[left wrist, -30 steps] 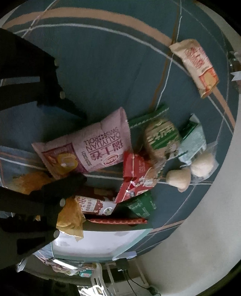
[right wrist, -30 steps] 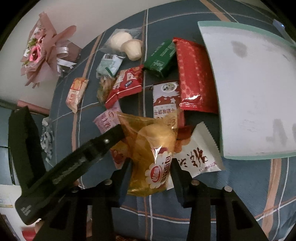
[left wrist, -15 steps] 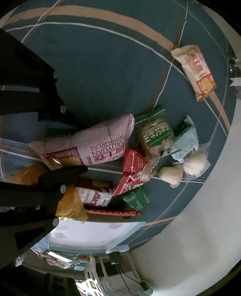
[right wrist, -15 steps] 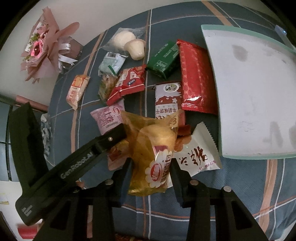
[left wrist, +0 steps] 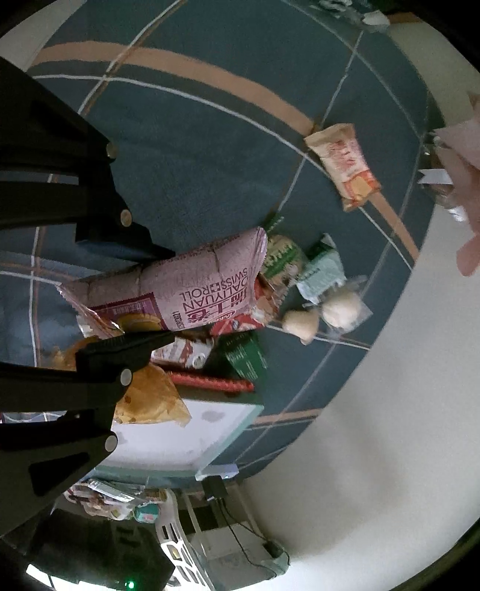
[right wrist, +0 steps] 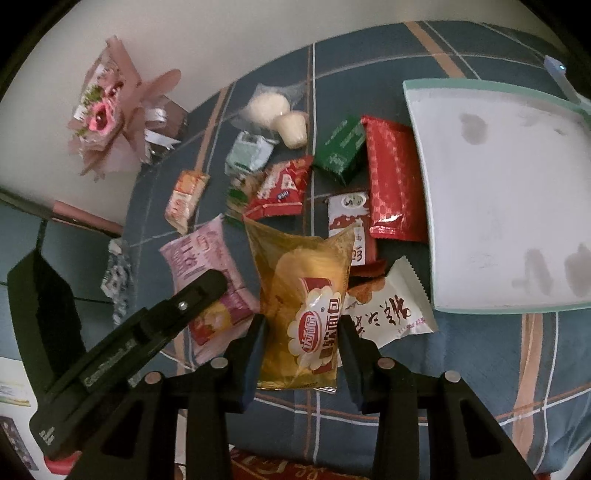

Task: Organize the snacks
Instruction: 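Carry both bags over the white tray and open both tools to drop them, then lift both open tools away from the tray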

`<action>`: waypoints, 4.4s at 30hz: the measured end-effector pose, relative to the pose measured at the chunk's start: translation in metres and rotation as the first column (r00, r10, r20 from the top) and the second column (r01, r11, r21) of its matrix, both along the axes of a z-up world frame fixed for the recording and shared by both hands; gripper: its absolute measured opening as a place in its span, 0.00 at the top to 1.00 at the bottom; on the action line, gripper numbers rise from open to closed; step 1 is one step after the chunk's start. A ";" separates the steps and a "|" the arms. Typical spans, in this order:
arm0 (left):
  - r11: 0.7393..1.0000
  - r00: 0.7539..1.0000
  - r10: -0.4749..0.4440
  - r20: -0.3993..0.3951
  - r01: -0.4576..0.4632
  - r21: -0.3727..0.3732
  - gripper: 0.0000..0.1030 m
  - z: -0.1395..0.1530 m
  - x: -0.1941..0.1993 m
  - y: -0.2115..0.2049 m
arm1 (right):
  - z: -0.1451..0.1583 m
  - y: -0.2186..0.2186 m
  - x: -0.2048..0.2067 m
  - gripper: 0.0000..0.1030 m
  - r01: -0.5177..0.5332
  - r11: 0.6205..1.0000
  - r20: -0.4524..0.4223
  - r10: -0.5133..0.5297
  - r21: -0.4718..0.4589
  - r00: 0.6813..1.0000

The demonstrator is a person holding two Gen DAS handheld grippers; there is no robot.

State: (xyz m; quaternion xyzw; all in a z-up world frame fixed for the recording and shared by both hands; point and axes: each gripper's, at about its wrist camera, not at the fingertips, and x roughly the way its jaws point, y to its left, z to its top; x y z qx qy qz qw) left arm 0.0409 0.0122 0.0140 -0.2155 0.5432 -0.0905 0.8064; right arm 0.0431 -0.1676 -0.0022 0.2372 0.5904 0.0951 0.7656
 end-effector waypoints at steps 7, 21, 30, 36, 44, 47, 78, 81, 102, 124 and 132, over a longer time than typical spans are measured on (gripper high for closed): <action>0.999 0.999 -0.042 0.035 0.042 0.012 0.64 0.028 0.004 -0.034 | 0.017 -0.034 -0.004 0.60 0.082 0.996 0.031 -0.083 0.033 0.996; 0.974 0.969 -0.227 0.094 0.228 -0.002 0.64 0.053 0.036 -0.168 | 0.039 -0.163 -0.014 0.60 0.422 0.899 0.097 -0.413 -0.112 0.905; 0.962 0.958 -0.270 0.100 0.272 -0.013 0.64 0.029 0.062 -0.222 | 0.033 -0.197 0.000 0.60 0.483 0.863 0.128 -0.468 -0.146 0.875; 0.958 0.956 -0.282 0.084 0.285 -0.021 0.64 -0.002 0.077 -0.240 | 0.020 -0.214 0.008 0.60 0.510 0.841 0.136 -0.492 -0.183 0.860; 0.959 0.958 -0.280 0.069 0.282 -0.025 0.64 -0.031 0.099 -0.249 | 0.004 -0.231 0.029 0.60 0.513 0.826 0.152 -0.490 -0.234 0.858; 0.957 0.955 -0.288 0.072 0.290 -0.022 0.64 -0.036 0.103 -0.254 | -0.006 -0.236 0.036 0.60 0.511 0.821 0.140 -0.492 -0.253 0.859; 0.971 0.974 -0.202 0.106 0.185 0.153 0.11 -0.013 0.113 -0.247 | -0.011 -0.249 0.038 0.18 0.519 0.789 0.110 -0.514 -0.329 0.851; 0.956 0.980 -0.166 0.107 0.133 0.262 0.06 -0.013 0.115 -0.241 | -0.012 -0.248 0.039 0.00 0.516 0.788 0.121 -0.507 -0.336 0.854; 0.877 0.986 -0.145 0.082 0.090 0.473 0.05 -0.006 0.108 -0.239 | -0.003 -0.223 0.043 0.00 0.430 0.729 0.143 -0.424 -0.533 0.894; 0.845 0.992 -0.123 0.031 0.088 0.528 0.05 0.016 0.072 -0.170 | 0.010 -0.154 0.020 0.00 0.275 0.738 0.055 -0.308 -0.616 0.950; 0.874 0.999 -0.042 -0.029 0.051 0.482 0.05 0.003 0.060 -0.119 | 0.002 -0.111 0.010 0.00 0.159 0.818 -0.040 -0.216 -0.553 0.976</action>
